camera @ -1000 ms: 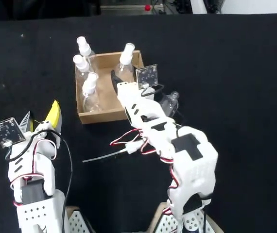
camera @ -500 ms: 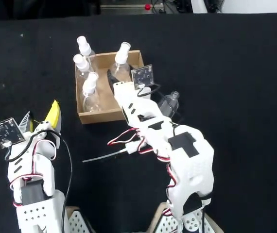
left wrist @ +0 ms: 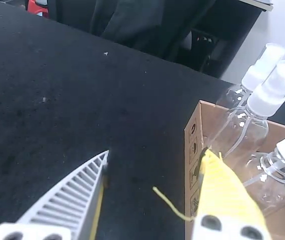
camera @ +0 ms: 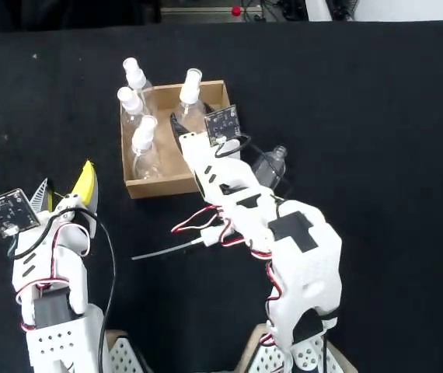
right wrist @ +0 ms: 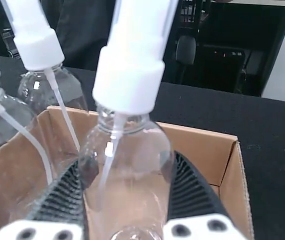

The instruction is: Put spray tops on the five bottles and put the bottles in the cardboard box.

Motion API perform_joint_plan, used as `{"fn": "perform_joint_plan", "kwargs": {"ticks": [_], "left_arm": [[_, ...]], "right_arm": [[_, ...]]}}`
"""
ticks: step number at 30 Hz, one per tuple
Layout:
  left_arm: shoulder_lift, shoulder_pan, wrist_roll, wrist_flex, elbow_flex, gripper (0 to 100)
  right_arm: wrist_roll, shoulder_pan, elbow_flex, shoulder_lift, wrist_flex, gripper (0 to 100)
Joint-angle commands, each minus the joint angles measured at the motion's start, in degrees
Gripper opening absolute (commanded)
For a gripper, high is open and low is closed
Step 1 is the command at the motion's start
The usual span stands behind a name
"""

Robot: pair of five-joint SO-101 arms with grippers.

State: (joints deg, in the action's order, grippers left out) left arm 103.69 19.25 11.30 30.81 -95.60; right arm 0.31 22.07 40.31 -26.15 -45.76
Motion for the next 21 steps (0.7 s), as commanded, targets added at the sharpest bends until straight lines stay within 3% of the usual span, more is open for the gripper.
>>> {"fn": "perform_joint_plan", "kwargs": {"ticks": [1,4,21], "left_arm": [[0.6,0.7,-0.4,-1.0,-0.1,27],[0.6,0.7,-0.4,-1.1,-0.1,27],[0.6,0.7,-0.4,-1.1,-0.1,27]], "right_arm": [[0.4,0.8,-1.9,0.7,-1.3,12.1],[0.4,0.8,-1.4,0.7,-1.3,18.6],[0.4,0.7,-0.7,0.7,-1.3,15.0]]}}
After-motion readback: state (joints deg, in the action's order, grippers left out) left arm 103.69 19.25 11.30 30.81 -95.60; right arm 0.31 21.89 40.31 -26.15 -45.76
